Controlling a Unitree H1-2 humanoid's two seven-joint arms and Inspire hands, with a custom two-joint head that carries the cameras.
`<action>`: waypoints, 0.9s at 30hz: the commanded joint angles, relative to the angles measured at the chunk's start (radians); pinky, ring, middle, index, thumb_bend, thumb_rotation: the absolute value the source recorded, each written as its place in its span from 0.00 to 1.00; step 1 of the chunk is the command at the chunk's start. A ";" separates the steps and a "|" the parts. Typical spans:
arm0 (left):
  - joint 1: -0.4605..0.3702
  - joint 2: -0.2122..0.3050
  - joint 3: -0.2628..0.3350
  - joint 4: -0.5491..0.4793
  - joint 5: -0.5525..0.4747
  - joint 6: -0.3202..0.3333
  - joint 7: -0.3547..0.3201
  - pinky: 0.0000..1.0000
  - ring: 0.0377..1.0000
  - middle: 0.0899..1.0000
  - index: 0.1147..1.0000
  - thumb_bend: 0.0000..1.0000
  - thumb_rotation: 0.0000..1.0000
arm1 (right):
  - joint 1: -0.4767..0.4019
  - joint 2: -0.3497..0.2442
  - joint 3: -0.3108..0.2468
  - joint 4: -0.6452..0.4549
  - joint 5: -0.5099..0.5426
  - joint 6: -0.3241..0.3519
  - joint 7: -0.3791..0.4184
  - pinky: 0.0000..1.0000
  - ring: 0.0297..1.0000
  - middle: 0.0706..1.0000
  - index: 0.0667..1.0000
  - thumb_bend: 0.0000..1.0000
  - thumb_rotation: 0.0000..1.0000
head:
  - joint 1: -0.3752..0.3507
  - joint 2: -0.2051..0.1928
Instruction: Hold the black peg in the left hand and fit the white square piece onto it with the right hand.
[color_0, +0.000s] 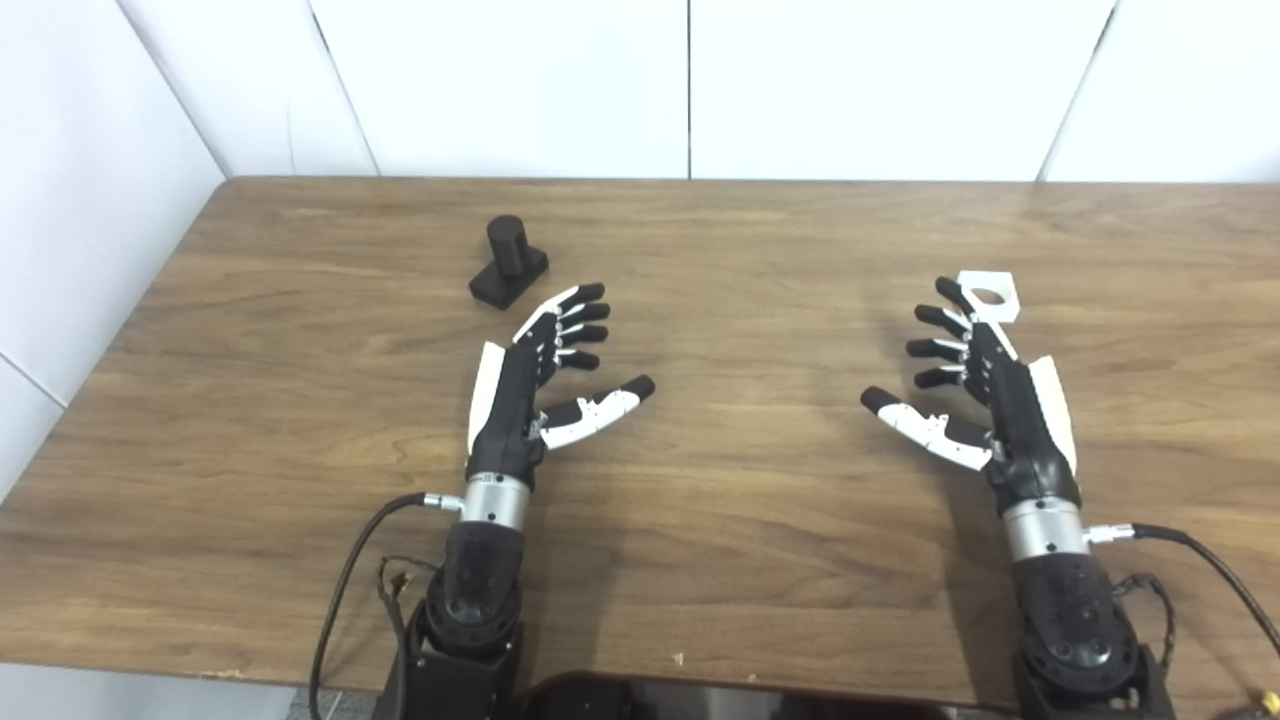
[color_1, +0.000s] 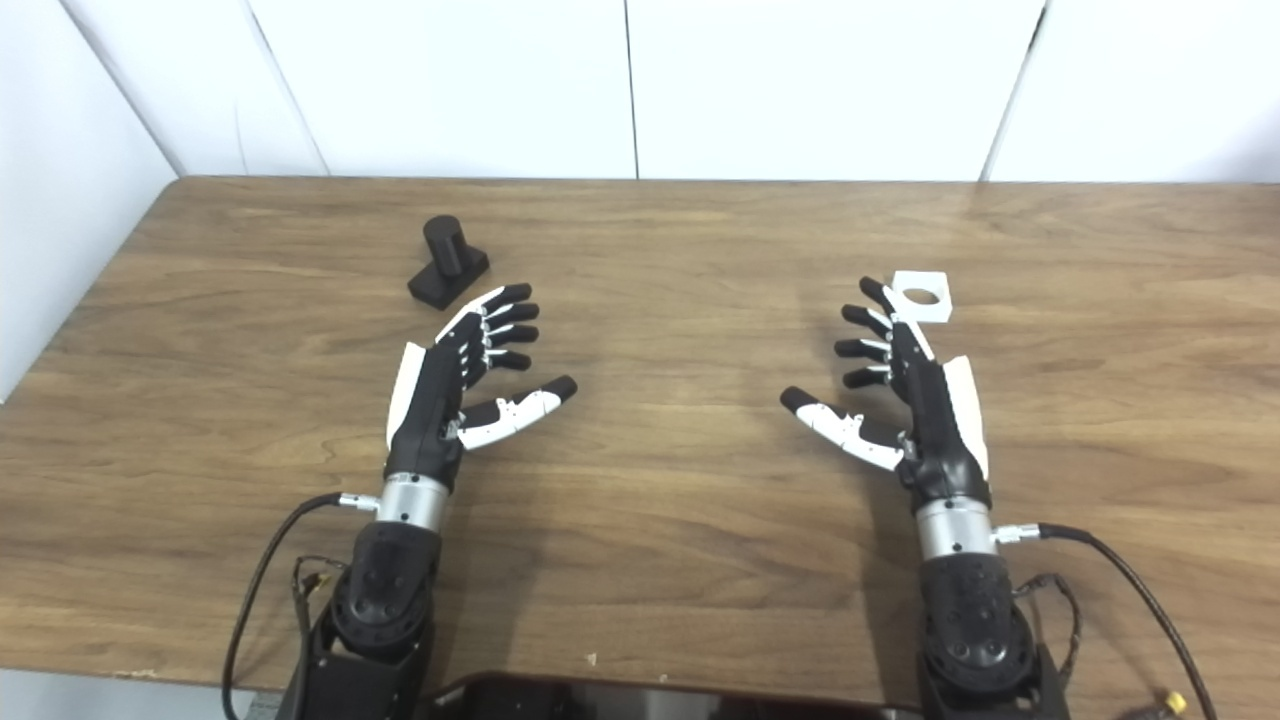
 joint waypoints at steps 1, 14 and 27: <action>0.004 -0.007 -0.009 0.001 0.003 -0.021 0.007 0.61 0.71 0.74 0.77 0.71 0.10 | -0.032 -0.022 -0.014 -0.019 0.000 -0.024 0.000 0.58 0.71 0.81 0.90 0.72 0.22 | 0.000 0.002; 0.002 -0.015 -0.016 0.010 0.011 -0.025 0.012 0.62 0.70 0.74 0.77 0.72 0.11 | -0.032 -0.033 -0.021 -0.009 0.001 -0.037 0.000 0.59 0.71 0.82 0.91 0.72 0.24 | 0.123 -0.029; -0.009 -0.045 -0.035 0.030 0.043 -0.022 0.034 0.61 0.70 0.73 0.76 0.73 0.12 | -0.028 -0.070 -0.045 0.020 0.046 -0.078 0.007 0.58 0.70 0.81 0.91 0.71 0.21 | 0.204 -0.044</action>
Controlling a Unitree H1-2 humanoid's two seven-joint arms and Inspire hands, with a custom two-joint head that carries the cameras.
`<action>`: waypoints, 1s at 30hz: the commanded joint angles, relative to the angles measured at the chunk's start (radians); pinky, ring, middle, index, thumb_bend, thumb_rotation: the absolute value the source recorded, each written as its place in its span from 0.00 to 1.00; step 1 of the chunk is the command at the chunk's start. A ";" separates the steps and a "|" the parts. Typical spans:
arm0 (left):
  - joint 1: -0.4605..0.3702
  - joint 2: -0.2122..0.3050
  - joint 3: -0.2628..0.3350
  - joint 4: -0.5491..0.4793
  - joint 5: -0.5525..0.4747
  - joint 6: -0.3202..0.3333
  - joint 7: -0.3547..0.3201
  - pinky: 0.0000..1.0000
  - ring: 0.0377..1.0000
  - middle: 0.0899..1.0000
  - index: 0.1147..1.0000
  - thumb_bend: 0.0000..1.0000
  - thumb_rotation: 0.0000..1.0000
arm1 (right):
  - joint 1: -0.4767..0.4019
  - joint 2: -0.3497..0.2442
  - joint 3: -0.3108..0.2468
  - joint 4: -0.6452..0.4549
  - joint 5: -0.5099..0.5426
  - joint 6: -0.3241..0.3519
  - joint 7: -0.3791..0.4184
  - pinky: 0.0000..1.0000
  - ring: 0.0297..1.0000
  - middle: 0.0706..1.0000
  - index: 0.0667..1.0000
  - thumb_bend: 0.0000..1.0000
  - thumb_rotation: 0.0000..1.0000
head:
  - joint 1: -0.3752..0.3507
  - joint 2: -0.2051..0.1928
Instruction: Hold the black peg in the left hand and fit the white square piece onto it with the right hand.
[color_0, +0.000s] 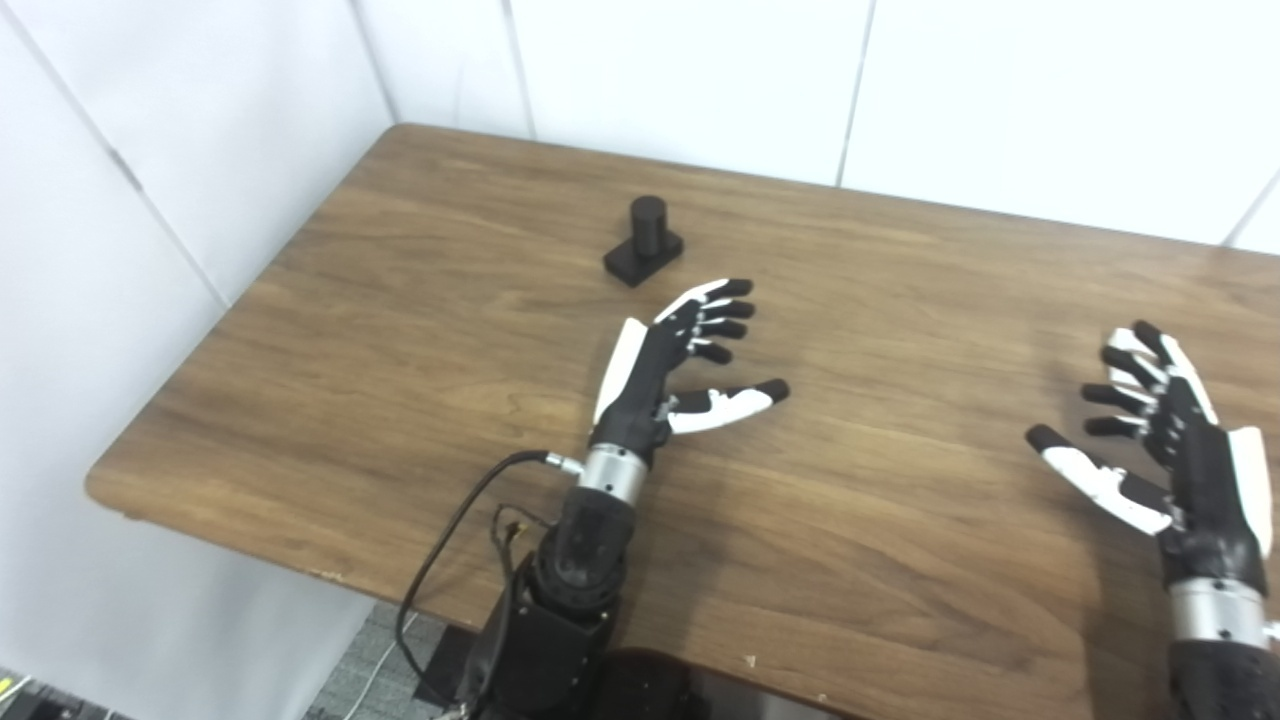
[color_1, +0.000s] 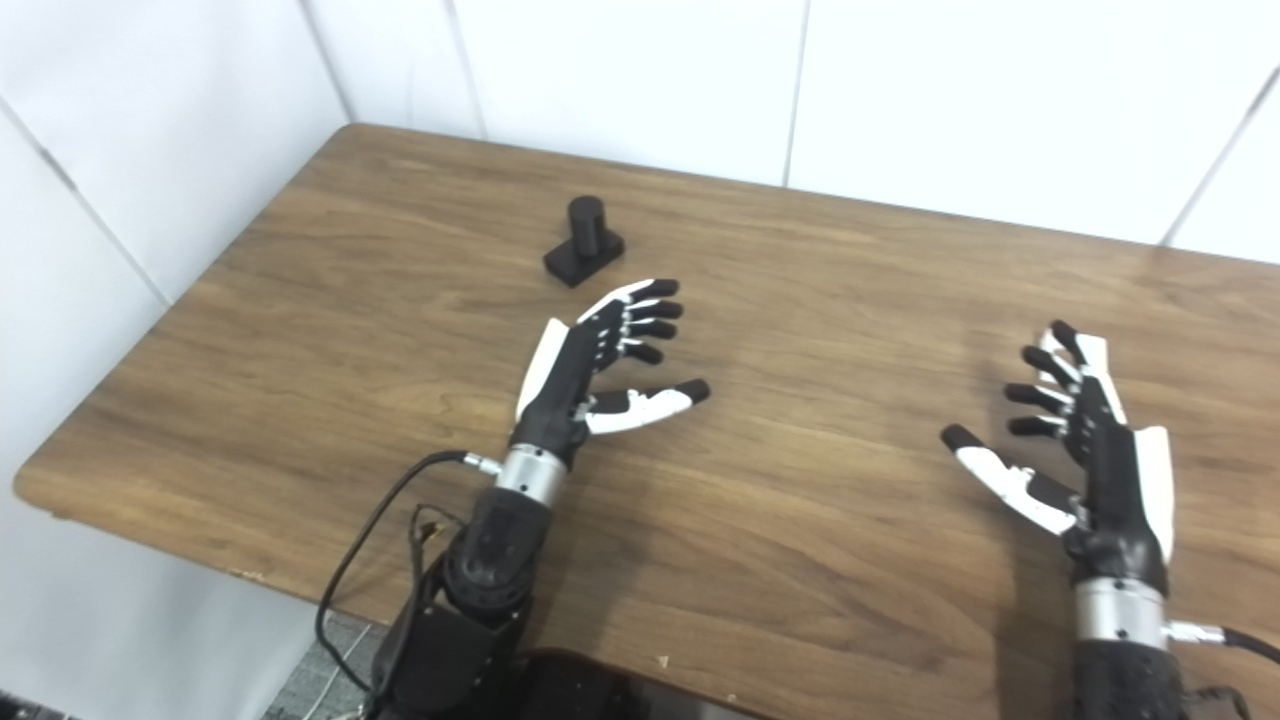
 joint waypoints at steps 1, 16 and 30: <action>0.000 -0.013 -0.007 0.019 0.007 -0.020 0.020 0.61 0.70 0.73 0.75 0.73 0.12 | -0.012 -0.007 -0.004 0.003 -0.003 -0.044 -0.007 0.58 0.70 0.81 0.91 0.71 0.22 | 0.001 0.001; -0.044 0.070 0.025 -0.002 0.121 0.007 0.070 0.67 0.74 0.75 0.74 0.71 0.20 | -0.017 -0.010 -0.006 0.020 -0.001 -0.056 -0.010 0.58 0.70 0.81 0.91 0.71 0.23 | 0.002 -0.008; -0.125 0.153 0.063 -0.005 0.171 0.076 0.081 0.77 0.84 0.84 0.74 0.74 0.19 | -0.027 -0.016 -0.009 0.025 -0.004 -0.050 -0.010 0.56 0.68 0.81 0.91 0.71 0.21 | -0.002 -0.017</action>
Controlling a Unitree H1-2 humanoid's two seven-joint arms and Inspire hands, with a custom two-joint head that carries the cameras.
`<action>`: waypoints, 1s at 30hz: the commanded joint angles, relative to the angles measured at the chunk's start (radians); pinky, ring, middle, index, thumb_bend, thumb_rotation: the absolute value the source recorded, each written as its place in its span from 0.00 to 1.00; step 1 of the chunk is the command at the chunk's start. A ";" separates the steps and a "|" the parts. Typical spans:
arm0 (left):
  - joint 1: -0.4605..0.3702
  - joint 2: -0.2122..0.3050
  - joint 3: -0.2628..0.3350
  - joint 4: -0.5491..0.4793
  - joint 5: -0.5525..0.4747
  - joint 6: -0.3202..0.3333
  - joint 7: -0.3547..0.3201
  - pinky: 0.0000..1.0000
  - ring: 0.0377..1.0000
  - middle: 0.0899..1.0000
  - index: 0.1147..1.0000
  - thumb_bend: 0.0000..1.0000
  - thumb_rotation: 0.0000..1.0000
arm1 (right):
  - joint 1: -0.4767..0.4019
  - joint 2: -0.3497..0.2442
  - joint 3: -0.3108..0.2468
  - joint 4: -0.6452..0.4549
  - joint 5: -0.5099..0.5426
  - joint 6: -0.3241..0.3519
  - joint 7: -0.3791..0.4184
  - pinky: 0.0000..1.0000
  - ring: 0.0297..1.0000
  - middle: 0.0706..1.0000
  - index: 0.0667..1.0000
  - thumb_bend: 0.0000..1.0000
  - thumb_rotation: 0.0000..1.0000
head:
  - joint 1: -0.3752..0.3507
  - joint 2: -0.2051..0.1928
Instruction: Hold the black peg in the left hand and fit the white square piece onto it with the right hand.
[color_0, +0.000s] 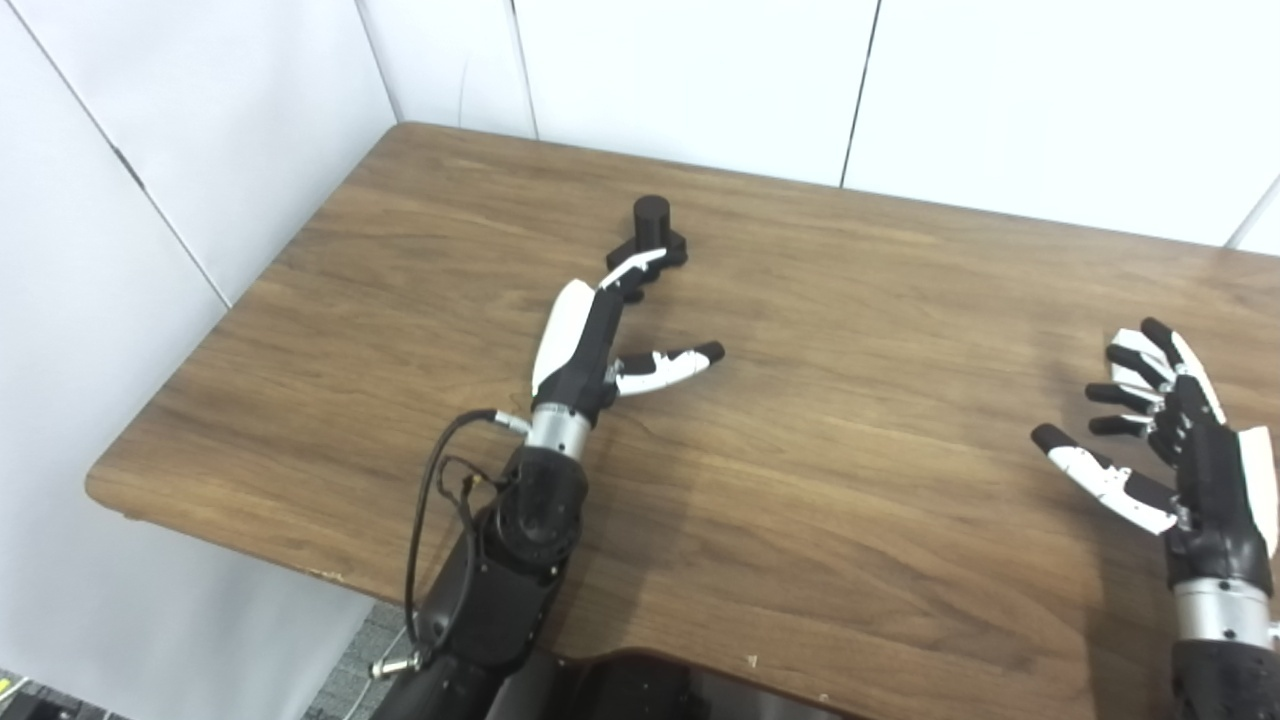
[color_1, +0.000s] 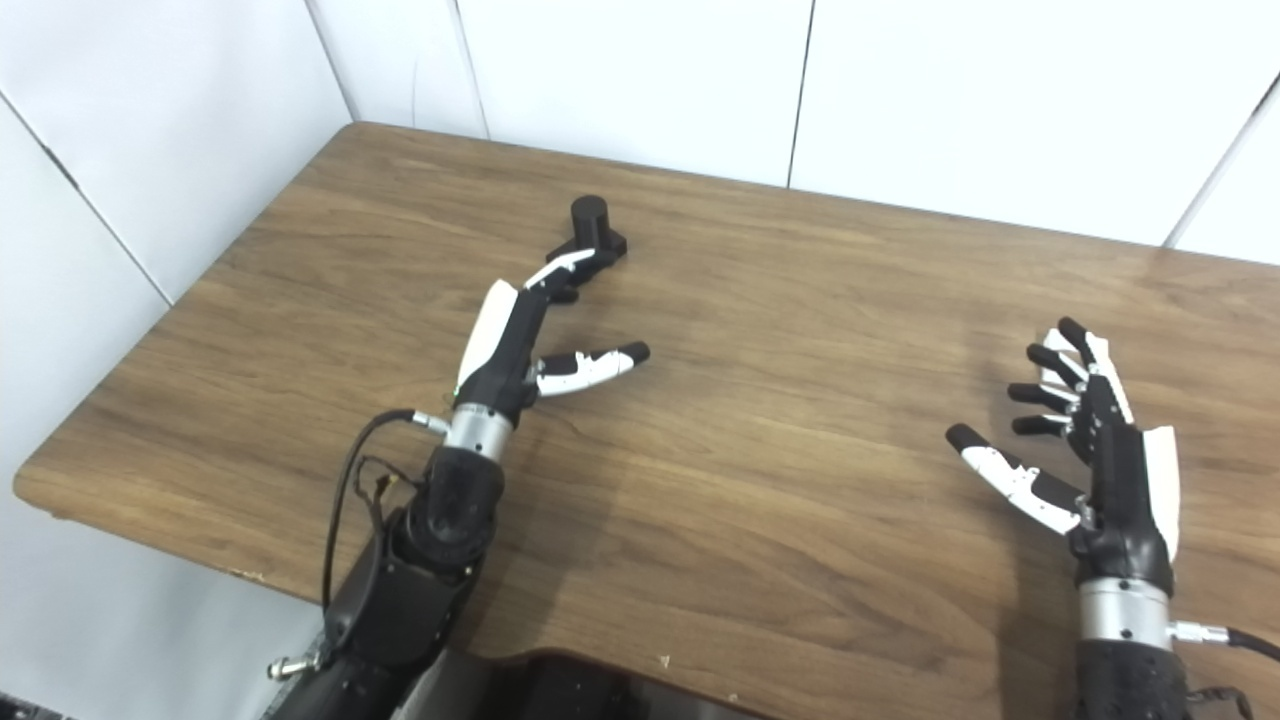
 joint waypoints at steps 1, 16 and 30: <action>-0.050 0.022 0.009 -0.011 0.022 0.000 0.020 0.78 0.85 0.84 0.74 0.74 0.19 | -0.016 -0.018 -0.010 0.012 -0.012 -0.034 -0.008 0.57 0.68 0.81 0.90 0.71 0.21 | 0.001 0.002; -0.115 0.076 -0.004 -0.015 0.329 0.190 0.137 1.00 0.96 0.91 0.71 0.76 0.36 | -0.019 -0.023 -0.007 0.021 -0.007 -0.028 0.002 0.57 0.68 0.81 0.91 0.71 0.23 | 0.005 0.001; -0.179 0.089 -0.009 0.018 0.434 0.300 0.189 1.00 1.00 1.00 0.74 0.81 0.45 | -0.015 -0.031 -0.007 0.018 -0.012 -0.031 0.003 0.54 0.65 0.81 0.91 0.71 0.21 | 0.000 0.000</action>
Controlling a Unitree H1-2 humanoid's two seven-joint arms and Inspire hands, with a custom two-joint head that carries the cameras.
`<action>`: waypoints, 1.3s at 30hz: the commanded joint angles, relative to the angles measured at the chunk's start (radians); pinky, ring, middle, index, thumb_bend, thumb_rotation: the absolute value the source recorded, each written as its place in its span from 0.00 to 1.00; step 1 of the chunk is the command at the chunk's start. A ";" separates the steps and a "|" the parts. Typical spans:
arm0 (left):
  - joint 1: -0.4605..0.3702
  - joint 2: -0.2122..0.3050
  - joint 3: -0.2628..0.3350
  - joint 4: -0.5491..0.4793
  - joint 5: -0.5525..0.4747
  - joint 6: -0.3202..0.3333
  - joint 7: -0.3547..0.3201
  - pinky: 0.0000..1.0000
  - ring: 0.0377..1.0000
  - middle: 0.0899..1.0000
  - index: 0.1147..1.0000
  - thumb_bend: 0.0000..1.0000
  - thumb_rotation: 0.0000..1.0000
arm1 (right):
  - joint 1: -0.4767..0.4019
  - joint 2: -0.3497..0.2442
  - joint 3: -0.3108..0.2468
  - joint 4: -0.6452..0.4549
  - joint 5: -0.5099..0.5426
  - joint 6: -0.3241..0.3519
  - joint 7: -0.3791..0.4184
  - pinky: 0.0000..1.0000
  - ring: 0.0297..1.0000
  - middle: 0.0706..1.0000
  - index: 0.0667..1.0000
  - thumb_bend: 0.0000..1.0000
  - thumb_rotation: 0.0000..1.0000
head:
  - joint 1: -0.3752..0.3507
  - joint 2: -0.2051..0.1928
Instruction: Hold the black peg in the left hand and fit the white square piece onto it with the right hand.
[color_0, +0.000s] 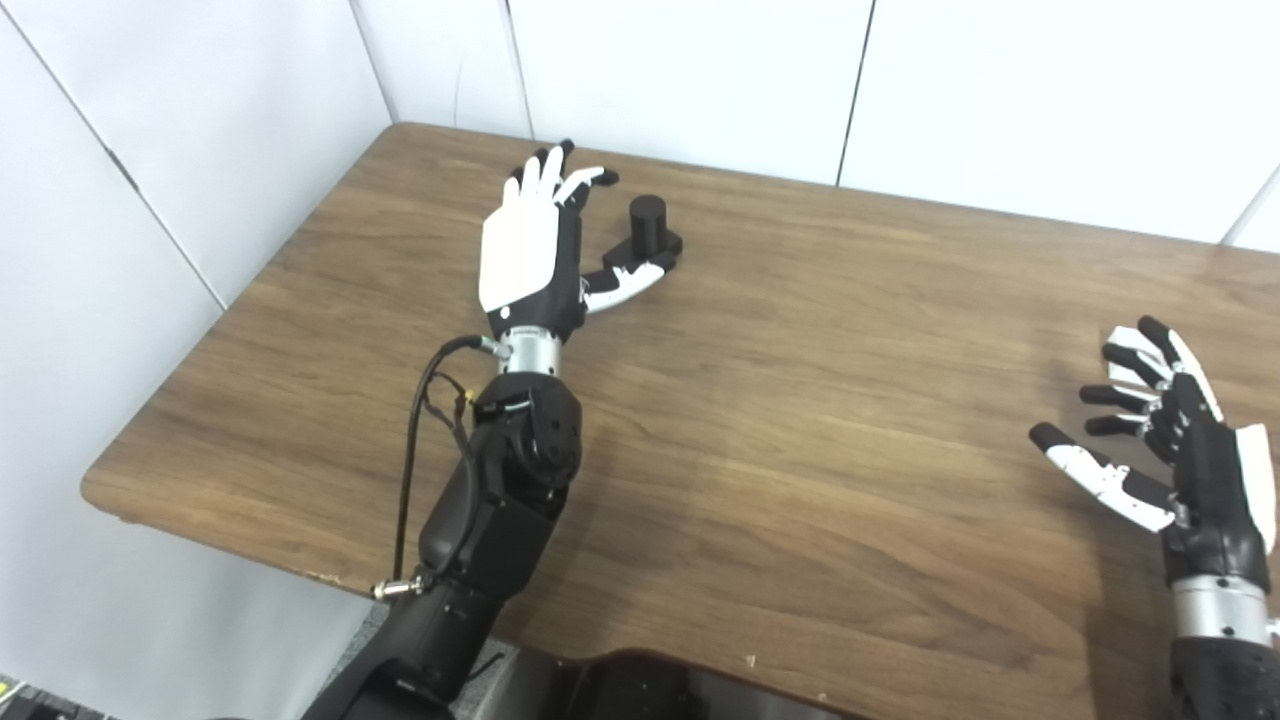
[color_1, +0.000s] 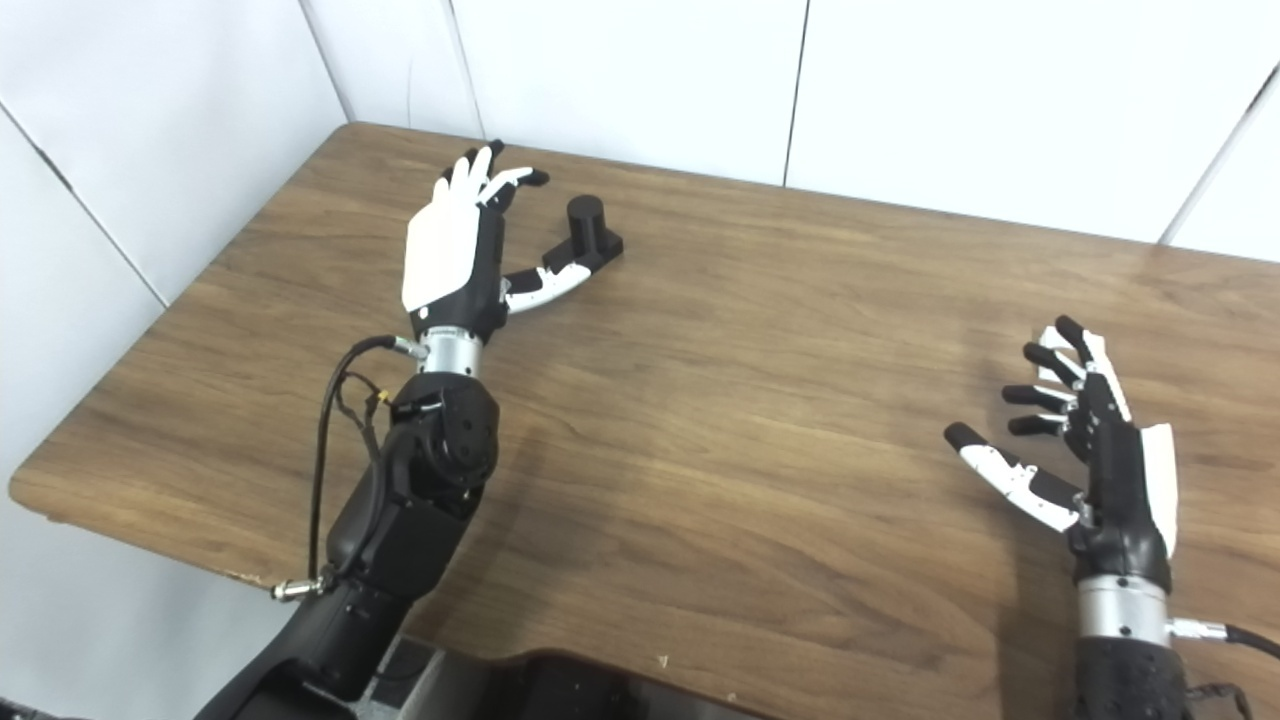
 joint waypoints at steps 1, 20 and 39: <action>-0.067 0.030 0.003 0.014 0.039 0.020 0.036 1.00 1.00 1.00 0.75 0.82 0.46 | -0.010 -0.029 -0.008 0.013 -0.019 -0.034 -0.001 0.54 0.65 0.81 0.91 0.71 0.21 | 0.000 0.001; -0.220 0.085 -0.045 0.278 0.008 0.084 0.023 1.00 1.00 1.00 0.67 0.96 0.51 | 0.000 -0.019 -0.009 0.001 -0.015 -0.035 -0.008 0.54 0.65 0.80 0.90 0.73 0.26 | -0.032 0.005; -0.272 0.082 -0.126 0.498 -0.072 0.053 0.049 1.00 1.00 1.00 0.62 0.98 0.50 | 0.009 -0.012 -0.013 -0.028 -0.008 -0.010 0.000 0.55 0.66 0.82 0.92 0.71 0.22 | -0.046 0.014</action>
